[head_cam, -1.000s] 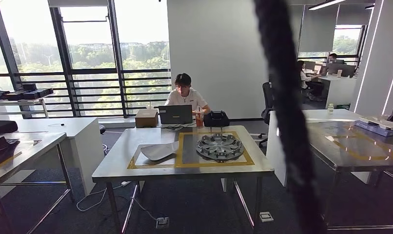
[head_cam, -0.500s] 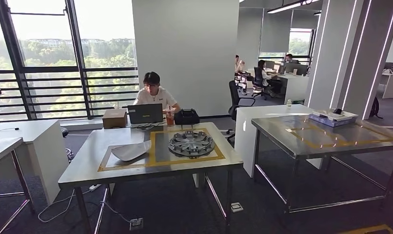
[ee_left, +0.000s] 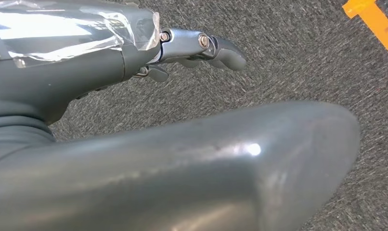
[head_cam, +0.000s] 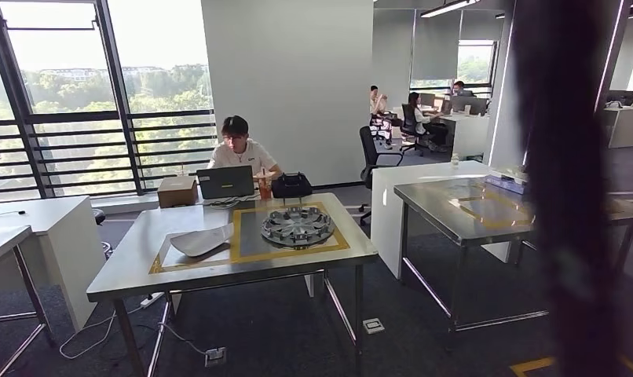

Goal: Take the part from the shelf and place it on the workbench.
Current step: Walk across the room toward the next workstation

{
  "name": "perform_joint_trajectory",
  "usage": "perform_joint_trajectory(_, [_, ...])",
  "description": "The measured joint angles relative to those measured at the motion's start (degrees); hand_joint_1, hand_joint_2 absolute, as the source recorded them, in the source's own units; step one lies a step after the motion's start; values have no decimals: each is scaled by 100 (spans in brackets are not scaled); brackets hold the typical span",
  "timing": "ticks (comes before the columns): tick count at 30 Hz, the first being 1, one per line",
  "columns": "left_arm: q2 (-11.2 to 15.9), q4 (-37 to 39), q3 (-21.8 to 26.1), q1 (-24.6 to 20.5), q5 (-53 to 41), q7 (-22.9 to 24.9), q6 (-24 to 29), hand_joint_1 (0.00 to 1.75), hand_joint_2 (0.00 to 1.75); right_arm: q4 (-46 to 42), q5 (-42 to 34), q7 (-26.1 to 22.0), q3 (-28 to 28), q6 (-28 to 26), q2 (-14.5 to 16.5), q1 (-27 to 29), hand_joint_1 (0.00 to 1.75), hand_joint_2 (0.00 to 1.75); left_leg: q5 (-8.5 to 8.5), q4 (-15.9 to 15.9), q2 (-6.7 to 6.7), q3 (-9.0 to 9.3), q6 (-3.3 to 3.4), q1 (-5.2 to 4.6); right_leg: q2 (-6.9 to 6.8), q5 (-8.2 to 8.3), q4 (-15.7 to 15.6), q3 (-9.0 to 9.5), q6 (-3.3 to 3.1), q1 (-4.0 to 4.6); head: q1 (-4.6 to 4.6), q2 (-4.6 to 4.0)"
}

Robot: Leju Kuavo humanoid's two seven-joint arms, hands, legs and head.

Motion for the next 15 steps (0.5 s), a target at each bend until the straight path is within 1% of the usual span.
perform_joint_trajectory(1, [4,-13,-3,-3,7,0,-2,0,0,3,0,-4,7,0,3,-5,0,0,112,-392,-11,231,35,-18,10,46,-5,-21,23,10,3,1])
perform_joint_trajectory(2, [8,-25,-5,-6,19,0,-3,0,0,5,0,-7,15,-2,2,-10,0,0,175,-651,-20,366,67,-43,15,87,-9,-37,52,8,3,1])
perform_joint_trajectory(3, [13,-35,-8,-7,30,1,-5,0,0,10,0,-8,24,-6,2,-15,0,0,193,-756,-22,399,91,-69,16,127,-17,-46,85,1,4,2])
perform_joint_trajectory(4, [16,-39,-11,-6,45,2,-7,0,0,18,0,-9,31,-18,1,-13,0,0,226,-753,-12,365,114,-92,17,174,-38,-51,126,-3,6,2])
perform_joint_trajectory(5, [23,-40,-13,-5,60,3,-7,0,0,24,0,-10,34,-31,-2,-10,0,0,290,-780,-4,330,152,-94,15,213,-52,-62,157,-14,5,1])
perform_joint_trajectory(6, [26,-40,-17,-7,68,4,-7,0,0,33,0,-9,37,-44,-2,-6,0,0,369,-814,10,300,186,-88,11,205,-42,-86,175,-18,8,0])
perform_joint_trajectory(7, [26,-42,-25,-10,82,4,-7,0,0,42,2,-9,41,-56,-5,0,0,0,459,-850,21,250,229,-77,7,95,41,-132,171,-18,12,0])
perform_joint_trajectory(8, [22,-42,-33,-9,92,4,-8,0,0,51,3,-9,47,-62,-13,2,0,0,554,-883,34,182,259,-64,2,-127,253,-211,147,-19,16,-1])
perform_joint_trajectory(9, [15,-43,-39,-5,98,4,-9,0,0,60,5,-9,55,-69,-24,1,0,0,623,-887,49,104,275,-67,-1,-417,570,-309,121,-23,20,-1])
perform_joint_trajectory(10, [9,-43,-43,2,104,4,-12,0,0,69,7,-10,65,-75,-38,-2,0,0,692,-884,60,11,288,-70,-1,-702,969,-408,111,-25,22,-1])
perform_joint_trajectory(11, [3,-43,-43,9,107,4,-14,0,0,79,7,-10,73,-81,-51,-5,0,0,758,-876,75,-71,286,-73,-1,-891,1347,-475,131,-29,22,-1])
perform_joint_trajectory(12, [-4,-43,-44,12,110,4,-16,0,0,90,7,-10,79,-86,-62,-5,0,0,825,-864,88,-155,280,-74,-1,-948,1594,-470,180,-33,21,-1])
perform_joint_trajectory(13, [-10,-43,-45,13,115,5,-17,0,0,101,7,-10,84,-89,-71,-5,0,0,890,-847,97,-244,267,-73,-4,-895,1652,-367,245,-42,20,-1])
perform_joint_trajectory(14, [-15,-43,-46,14,121,6,-17,0,0,112,7,-10,87,-91,-78,-6,0,0,949,-823,104,-330,250,-71,-8,-774,1482,-153,307,-52,19,0])
perform_joint_trajectory(15, [-20,-44,-46,13,128,7,-17,0,0,121,7,-11,91,-92,-85,-9,0,0,999,-786,108,-416,225,-70,-20,-667,1111,165,350,-65,19,0])
